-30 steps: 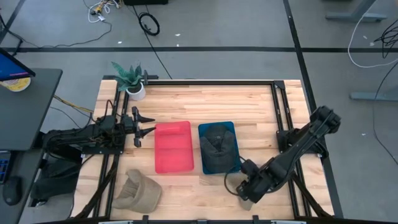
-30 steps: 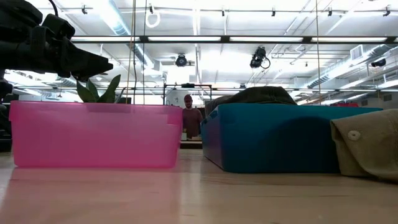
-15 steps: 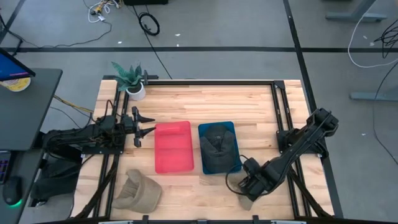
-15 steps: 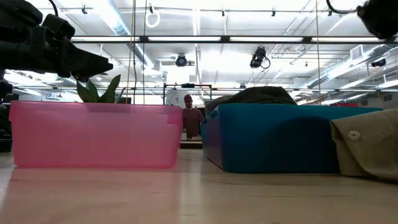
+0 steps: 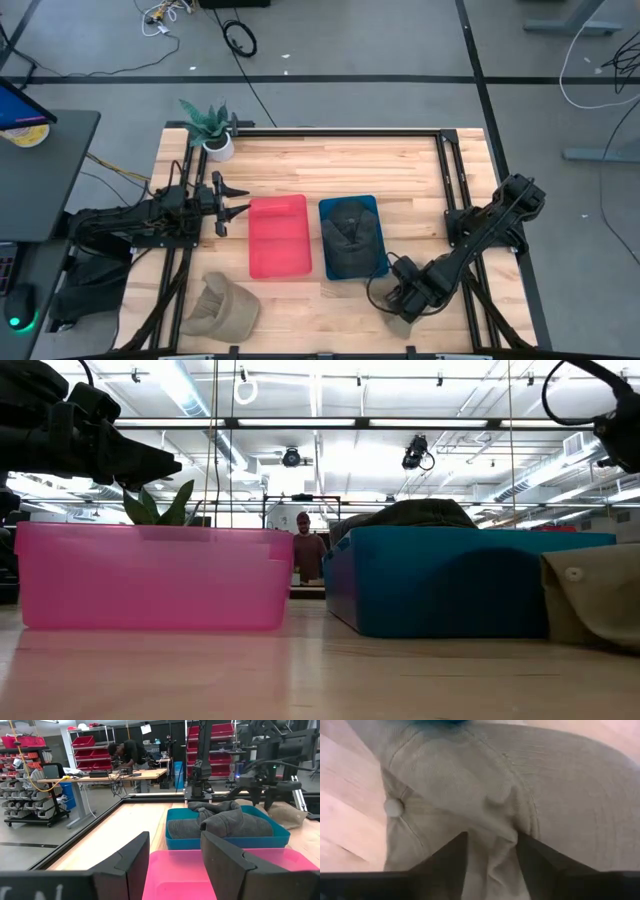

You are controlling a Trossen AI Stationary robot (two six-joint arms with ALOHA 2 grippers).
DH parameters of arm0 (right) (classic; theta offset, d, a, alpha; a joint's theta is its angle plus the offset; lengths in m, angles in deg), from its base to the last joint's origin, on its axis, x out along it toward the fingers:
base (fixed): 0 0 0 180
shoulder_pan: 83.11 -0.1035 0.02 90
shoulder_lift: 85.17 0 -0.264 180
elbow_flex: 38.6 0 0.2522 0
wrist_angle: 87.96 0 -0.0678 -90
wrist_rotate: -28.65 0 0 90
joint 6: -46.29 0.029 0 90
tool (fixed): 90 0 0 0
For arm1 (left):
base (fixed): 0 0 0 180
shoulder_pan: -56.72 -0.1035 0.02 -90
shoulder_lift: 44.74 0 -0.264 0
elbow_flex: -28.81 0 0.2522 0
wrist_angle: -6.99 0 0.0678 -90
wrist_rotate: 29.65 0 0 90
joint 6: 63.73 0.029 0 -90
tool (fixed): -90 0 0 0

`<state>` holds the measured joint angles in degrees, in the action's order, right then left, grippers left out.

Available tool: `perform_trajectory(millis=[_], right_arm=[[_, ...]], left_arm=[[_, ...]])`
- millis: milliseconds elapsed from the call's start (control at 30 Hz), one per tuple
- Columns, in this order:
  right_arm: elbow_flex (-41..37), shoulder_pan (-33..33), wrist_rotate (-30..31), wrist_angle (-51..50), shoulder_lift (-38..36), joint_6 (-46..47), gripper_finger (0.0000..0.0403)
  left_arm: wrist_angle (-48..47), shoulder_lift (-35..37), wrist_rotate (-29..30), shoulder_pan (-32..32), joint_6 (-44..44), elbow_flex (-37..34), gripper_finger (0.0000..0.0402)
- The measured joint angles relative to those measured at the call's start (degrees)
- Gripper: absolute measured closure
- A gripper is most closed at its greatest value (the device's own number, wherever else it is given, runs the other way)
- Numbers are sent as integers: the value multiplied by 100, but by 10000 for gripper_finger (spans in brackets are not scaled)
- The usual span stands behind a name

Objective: Pick & Place hat
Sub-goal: Put the brown cap into the red bin

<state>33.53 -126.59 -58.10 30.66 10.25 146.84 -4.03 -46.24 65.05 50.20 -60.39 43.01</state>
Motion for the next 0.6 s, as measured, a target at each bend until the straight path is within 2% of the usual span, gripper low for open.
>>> perform_trajectory(millis=[67,167,200,400,600], right_arm=[[-4,6,20,-3,0,-131,281],[-5,7,53,25,0,-319,368],[-6,4,55,43,0,-384,384],[-6,-129,18,109,-100,-554,396],[46,-417,-60,217,-546,-769,399]], left_arm=[[0,0,1,0,0,0,220],[0,0,1,0,0,0,220],[0,0,1,0,0,0,220],[0,0,1,0,0,0,220],[0,0,0,2,0,0,220]])
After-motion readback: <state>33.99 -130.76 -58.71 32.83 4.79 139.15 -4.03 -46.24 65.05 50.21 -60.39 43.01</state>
